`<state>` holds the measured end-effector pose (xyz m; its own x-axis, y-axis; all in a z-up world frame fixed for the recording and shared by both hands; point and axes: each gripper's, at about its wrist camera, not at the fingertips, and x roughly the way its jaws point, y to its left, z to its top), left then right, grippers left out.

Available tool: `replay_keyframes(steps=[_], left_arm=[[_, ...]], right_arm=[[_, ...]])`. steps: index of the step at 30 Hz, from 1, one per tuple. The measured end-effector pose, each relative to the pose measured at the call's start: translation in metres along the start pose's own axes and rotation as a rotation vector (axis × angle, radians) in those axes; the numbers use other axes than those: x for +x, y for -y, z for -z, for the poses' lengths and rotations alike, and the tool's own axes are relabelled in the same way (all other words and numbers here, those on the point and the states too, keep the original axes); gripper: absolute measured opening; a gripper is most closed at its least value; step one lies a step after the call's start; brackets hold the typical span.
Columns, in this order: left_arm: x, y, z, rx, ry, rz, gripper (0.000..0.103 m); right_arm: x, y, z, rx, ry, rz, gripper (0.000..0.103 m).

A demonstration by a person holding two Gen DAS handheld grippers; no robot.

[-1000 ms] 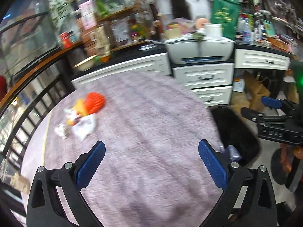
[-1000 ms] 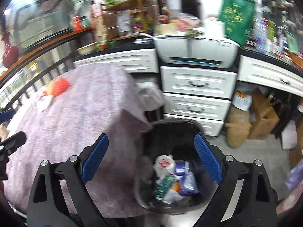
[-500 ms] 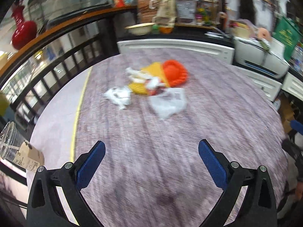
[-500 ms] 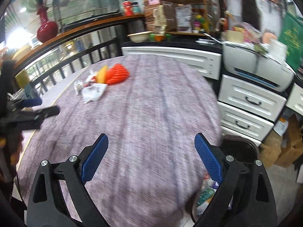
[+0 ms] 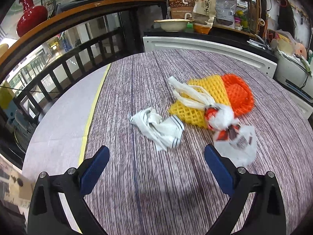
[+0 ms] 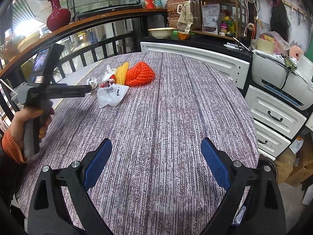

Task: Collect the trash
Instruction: 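Move both grippers back over the table toward the plastic bags, then grasp the white plastic bag with the left gripper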

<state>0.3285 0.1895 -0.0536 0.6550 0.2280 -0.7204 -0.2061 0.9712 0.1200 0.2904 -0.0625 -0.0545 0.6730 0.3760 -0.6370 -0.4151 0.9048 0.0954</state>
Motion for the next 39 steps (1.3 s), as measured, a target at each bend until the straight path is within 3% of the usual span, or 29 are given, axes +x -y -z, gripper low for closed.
replay_keyframes(steps=[6, 8, 10, 12, 14, 17, 21, 28, 37, 38, 39], left_arm=[[0.024, 0.001, -0.011, -0.029, -0.038, 0.009, 0.09], [0.031, 0.0, -0.013, -0.033, -0.05, 0.004, 0.08], [0.038, -0.004, -0.01, -0.063, -0.08, 0.01, 0.062], [0.038, -0.013, -0.007, -0.11, -0.079, 0.039, 0.05], [0.034, -0.021, -0.005, -0.134, -0.078, 0.02, 0.025], [0.028, -0.036, -0.003, -0.217, -0.083, 0.083, 0.016], [0.014, -0.049, -0.005, -0.264, -0.04, 0.098, 0.013], [-0.006, -0.045, -0.011, -0.255, 0.039, 0.1, 0.013], [-0.004, -0.05, -0.011, -0.267, 0.044, 0.098, 0.013], [-0.004, -0.05, -0.011, -0.266, 0.044, 0.097, 0.013], [-0.003, -0.05, -0.011, -0.265, 0.044, 0.097, 0.013]], right_arm=[[0.014, -0.006, -0.011, -0.01, -0.015, -0.009, 0.091], [0.018, -0.009, -0.013, -0.015, -0.018, -0.01, 0.091], [0.022, -0.012, -0.016, -0.02, -0.022, -0.015, 0.091], [0.026, -0.016, -0.018, -0.031, -0.025, -0.014, 0.091], [0.029, -0.019, -0.02, -0.041, -0.024, -0.011, 0.091], [0.035, -0.021, -0.024, -0.039, -0.024, -0.015, 0.091], [0.046, -0.029, -0.038, -0.022, -0.018, -0.045, 0.091], [0.078, -0.064, -0.067, -0.057, -0.043, -0.103, 0.091], [0.128, -0.102, -0.084, -0.133, -0.107, -0.049, 0.091], [0.133, -0.103, -0.084, -0.141, -0.119, -0.036, 0.086], [0.139, -0.103, -0.084, -0.145, -0.135, -0.027, 0.073]])
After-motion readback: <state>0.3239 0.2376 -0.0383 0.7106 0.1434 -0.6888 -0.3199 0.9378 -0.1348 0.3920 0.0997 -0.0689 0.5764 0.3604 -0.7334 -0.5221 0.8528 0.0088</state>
